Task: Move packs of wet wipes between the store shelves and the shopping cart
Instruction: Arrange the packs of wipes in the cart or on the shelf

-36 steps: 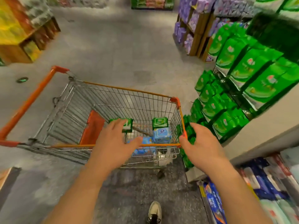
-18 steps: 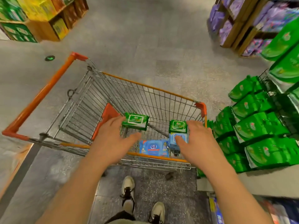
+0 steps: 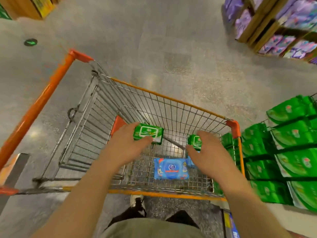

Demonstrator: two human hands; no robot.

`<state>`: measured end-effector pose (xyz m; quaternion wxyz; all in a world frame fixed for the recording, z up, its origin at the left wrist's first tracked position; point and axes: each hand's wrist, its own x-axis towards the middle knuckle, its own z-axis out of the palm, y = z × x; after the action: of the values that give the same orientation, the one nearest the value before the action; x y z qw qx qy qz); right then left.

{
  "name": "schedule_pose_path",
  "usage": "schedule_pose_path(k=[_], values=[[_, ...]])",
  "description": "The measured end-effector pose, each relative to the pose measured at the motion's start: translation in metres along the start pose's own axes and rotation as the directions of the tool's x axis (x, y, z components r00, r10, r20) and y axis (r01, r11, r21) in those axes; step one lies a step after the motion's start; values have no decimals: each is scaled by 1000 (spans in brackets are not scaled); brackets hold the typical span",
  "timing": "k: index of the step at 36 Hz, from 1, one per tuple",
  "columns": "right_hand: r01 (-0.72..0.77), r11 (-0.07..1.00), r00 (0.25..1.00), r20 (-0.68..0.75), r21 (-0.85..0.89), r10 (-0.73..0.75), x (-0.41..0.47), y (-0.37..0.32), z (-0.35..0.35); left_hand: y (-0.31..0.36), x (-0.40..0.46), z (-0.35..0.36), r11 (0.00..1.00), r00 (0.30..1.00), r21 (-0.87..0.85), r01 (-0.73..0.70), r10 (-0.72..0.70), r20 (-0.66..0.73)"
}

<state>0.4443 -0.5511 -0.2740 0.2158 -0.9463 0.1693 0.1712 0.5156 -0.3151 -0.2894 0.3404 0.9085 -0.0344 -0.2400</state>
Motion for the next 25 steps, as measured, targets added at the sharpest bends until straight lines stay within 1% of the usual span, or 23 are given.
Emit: schedule_pose_path(k=[4,6,7,9,11,13,15,17,20,21,24,25], values=[[-75,995,994,83,65,69,21,-3,15,-7,28,8,999,997,-18,47,-46,68],[-125,987,986,119,100,113,34,1,24,-16,43,20,990,989,-95,104,-93,117],[-141,983,984,126,118,126,41,5,31,-22,50,29,980,983,-142,141,-122,134],[-165,973,979,144,159,143,57,13,47,-34,67,48,938,957,-214,271,-240,162],[-197,959,971,175,204,162,73,22,66,-48,84,70,856,893,-274,439,-381,241],[-231,939,959,221,257,176,93,30,88,-66,104,93,744,803,-317,588,-491,337],[-270,910,946,262,315,190,115,36,111,-83,121,114,617,725,-382,688,-559,402],[-307,879,936,281,365,210,137,44,136,-98,135,131,530,675,-419,737,-599,431],[-364,824,920,304,435,246,172,52,174,-122,162,153,473,645,-453,756,-658,389],[-387,799,914,308,460,266,185,54,187,-131,173,160,483,651,-458,746,-673,351],[-416,740,909,276,529,313,221,64,226,-154,207,182,600,713,-416,683,-671,203],[-425,729,905,274,537,325,233,65,238,-158,218,186,623,723,-410,666,-674,150]])
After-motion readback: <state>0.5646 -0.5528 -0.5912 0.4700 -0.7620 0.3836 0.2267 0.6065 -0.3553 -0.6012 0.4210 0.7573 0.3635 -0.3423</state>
